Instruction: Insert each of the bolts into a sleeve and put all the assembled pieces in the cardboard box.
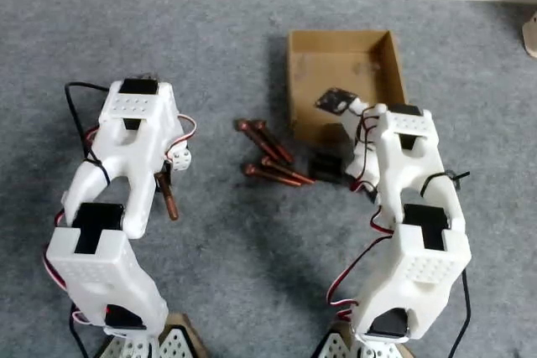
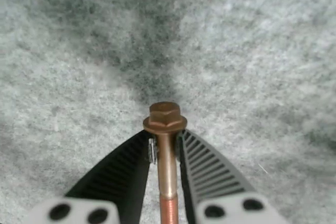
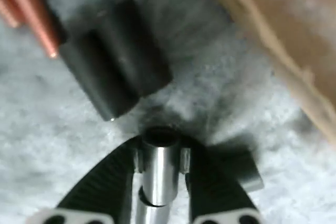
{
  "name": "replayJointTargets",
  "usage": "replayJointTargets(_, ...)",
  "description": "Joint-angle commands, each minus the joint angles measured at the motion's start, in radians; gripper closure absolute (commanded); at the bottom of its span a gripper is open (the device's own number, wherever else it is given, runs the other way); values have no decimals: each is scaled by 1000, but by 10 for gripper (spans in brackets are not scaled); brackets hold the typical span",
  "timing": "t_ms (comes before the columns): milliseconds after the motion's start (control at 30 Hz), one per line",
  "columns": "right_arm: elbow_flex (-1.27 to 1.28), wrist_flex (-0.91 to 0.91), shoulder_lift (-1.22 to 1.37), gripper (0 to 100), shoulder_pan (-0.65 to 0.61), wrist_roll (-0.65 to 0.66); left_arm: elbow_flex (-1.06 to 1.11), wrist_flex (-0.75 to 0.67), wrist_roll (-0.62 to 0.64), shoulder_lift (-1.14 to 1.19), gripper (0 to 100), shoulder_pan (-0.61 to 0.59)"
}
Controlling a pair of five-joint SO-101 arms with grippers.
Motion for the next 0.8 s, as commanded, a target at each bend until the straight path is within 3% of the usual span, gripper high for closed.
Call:
replayJointTargets(0, 27, 61, -45, 995, 27, -64, -1, 0, 9, -73, 994, -7)
replayJointTargets(333, 62, 262, -412, 995, 25, -215, -1, 2, 9, -74, 994, -5)
replayJointTargets(767, 702, -140, -1092, 995, -163, -465, -27, 3, 11, -76, 994, 21)
